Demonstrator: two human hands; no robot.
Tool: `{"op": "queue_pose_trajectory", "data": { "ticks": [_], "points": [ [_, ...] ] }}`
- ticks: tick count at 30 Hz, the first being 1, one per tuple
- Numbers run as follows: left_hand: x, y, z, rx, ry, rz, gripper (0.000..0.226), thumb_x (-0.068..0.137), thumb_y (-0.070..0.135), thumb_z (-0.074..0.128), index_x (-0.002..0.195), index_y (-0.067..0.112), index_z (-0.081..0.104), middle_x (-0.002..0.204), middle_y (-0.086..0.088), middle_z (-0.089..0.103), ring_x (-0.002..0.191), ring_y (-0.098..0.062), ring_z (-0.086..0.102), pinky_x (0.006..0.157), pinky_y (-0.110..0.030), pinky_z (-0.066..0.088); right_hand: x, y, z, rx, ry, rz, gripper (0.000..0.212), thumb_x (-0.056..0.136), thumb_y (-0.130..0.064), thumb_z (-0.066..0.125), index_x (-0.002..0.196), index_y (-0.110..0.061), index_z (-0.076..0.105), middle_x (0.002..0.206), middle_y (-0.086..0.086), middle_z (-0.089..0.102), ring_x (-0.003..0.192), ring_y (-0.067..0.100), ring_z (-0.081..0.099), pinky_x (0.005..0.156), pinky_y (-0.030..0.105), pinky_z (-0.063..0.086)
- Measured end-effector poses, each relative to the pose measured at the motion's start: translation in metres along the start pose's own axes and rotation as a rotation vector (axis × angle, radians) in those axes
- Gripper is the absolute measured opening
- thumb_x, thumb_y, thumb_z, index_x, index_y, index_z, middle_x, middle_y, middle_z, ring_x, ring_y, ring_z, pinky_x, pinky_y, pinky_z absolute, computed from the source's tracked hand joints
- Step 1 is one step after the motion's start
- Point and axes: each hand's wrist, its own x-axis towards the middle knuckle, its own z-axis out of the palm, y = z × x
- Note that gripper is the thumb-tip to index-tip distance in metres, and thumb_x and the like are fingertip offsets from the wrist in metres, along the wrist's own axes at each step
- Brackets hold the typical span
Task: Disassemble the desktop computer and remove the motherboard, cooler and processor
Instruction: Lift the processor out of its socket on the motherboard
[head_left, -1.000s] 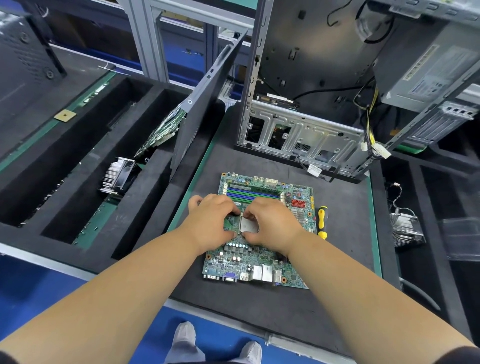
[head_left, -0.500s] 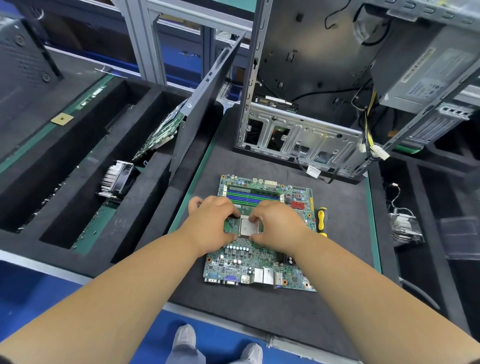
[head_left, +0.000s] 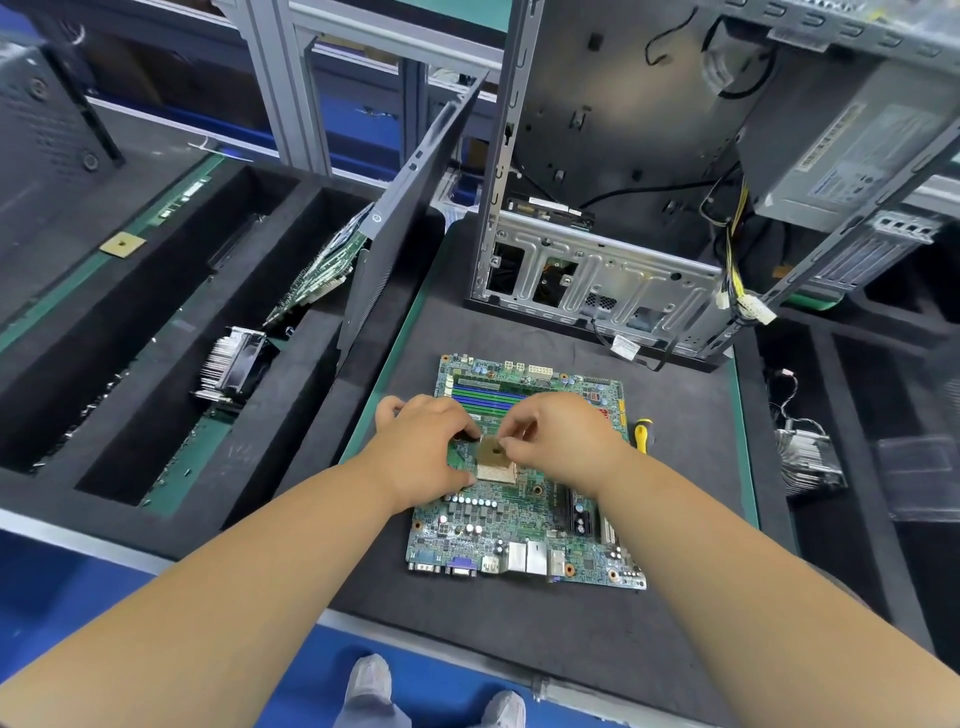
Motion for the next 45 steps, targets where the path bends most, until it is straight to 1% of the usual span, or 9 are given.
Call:
{"op": "queue_pose_trajectory", "data": {
  "ticks": [5, 8, 11, 16, 21, 27, 31, 38, 45],
  "points": [
    [0.003, 0.008, -0.019, -0.438, 0.06, -0.147, 0.028, 0.079, 0.058, 0.067, 0.101, 0.042, 0.065, 0.1, 0.025, 0.06, 0.106, -0.001, 0.05, 0.094, -0.03, 0.033, -0.004, -0.001, -0.008, 0.516, 0.165, 0.182, 0.013, 0.081, -0.026, 0.072, 0.073, -0.036, 0.074, 0.066, -0.02, 0.068, 0.056, -0.006, 0.057, 0.053, 0.01, 0.041],
    [0.008, 0.023, -0.032, -0.843, 0.003, -0.221, 0.008, 0.089, 0.042, 0.064, 0.091, 0.035, 0.068, 0.088, 0.017, 0.068, 0.089, -0.004, 0.062, 0.073, -0.022, 0.042, -0.01, -0.003, -0.017, 0.744, 0.245, 0.221, 0.013, 0.081, -0.026, 0.073, 0.076, -0.038, 0.075, 0.076, -0.013, 0.073, 0.068, -0.001, 0.065, 0.068, 0.02, 0.049],
    [0.017, 0.042, -0.042, -0.984, -0.003, -0.201, 0.013, 0.092, 0.034, 0.063, 0.082, 0.03, 0.07, 0.081, 0.011, 0.068, 0.078, -0.006, 0.064, 0.073, -0.027, 0.041, -0.022, -0.001, -0.027, 0.749, 0.28, 0.231, 0.009, 0.082, -0.024, 0.072, 0.089, -0.031, 0.073, 0.083, -0.008, 0.073, 0.074, 0.003, 0.066, 0.075, 0.029, 0.052],
    [0.036, 0.072, -0.041, -0.912, -0.065, -0.137, 0.018, 0.089, 0.037, 0.066, 0.076, 0.025, 0.069, 0.07, 0.016, 0.065, 0.065, 0.002, 0.059, 0.066, -0.023, 0.039, -0.054, 0.011, -0.047, 0.264, 0.286, 0.028, 0.054, 0.075, -0.03, 0.08, 0.124, -0.039, 0.058, 0.118, -0.019, 0.052, 0.106, -0.001, 0.054, 0.095, 0.026, 0.046],
    [0.055, 0.114, -0.031, -0.881, -0.128, -0.098, 0.018, 0.087, 0.033, 0.069, 0.074, 0.021, 0.069, 0.07, 0.013, 0.064, 0.07, -0.005, 0.058, 0.069, -0.025, 0.043, -0.085, 0.032, -0.065, -0.005, 0.386, 0.022, 0.047, 0.075, -0.031, 0.079, 0.12, -0.031, 0.065, 0.114, -0.016, 0.059, 0.105, 0.005, 0.052, 0.098, 0.044, 0.043],
    [0.075, 0.165, -0.012, -0.751, -0.194, -0.052, 0.015, 0.088, 0.042, 0.066, 0.086, 0.028, 0.071, 0.086, 0.014, 0.07, 0.079, -0.007, 0.064, 0.073, -0.028, 0.047, -0.113, 0.088, -0.086, 0.046, 0.41, 0.07, 0.041, 0.075, -0.031, 0.079, 0.114, -0.03, 0.067, 0.11, -0.012, 0.059, 0.11, 0.009, 0.054, 0.098, 0.045, 0.042],
    [0.084, 0.189, 0.001, -0.725, -0.208, -0.049, 0.012, 0.09, 0.027, 0.066, 0.102, 0.026, 0.07, 0.098, 0.008, 0.072, 0.095, -0.007, 0.066, 0.08, -0.018, 0.048, -0.122, 0.137, -0.101, 0.012, 0.4, 0.138, 0.042, 0.073, -0.036, 0.081, 0.112, -0.032, 0.067, 0.107, -0.017, 0.06, 0.107, 0.008, 0.055, 0.098, 0.042, 0.043],
    [0.1, 0.211, 0.017, -0.7, -0.172, -0.119, 0.013, 0.091, 0.022, 0.063, 0.098, 0.03, 0.069, 0.095, 0.009, 0.073, 0.096, -0.004, 0.065, 0.082, -0.018, 0.046, -0.109, 0.223, -0.116, -0.059, 0.248, 0.294, 0.039, 0.076, -0.038, 0.079, 0.112, -0.037, 0.065, 0.112, -0.016, 0.058, 0.111, 0.013, 0.053, 0.095, 0.037, 0.036],
    [0.102, 0.214, 0.027, -0.713, -0.07, -0.197, 0.013, 0.09, 0.02, 0.063, 0.096, 0.03, 0.07, 0.096, 0.004, 0.073, 0.093, -0.009, 0.065, 0.073, -0.013, 0.047, -0.082, 0.279, -0.12, -0.053, 0.165, 0.401, 0.036, 0.075, -0.03, 0.08, 0.11, -0.029, 0.068, 0.108, -0.007, 0.066, 0.101, 0.021, 0.063, 0.09, 0.038, 0.05]
  ]
}}
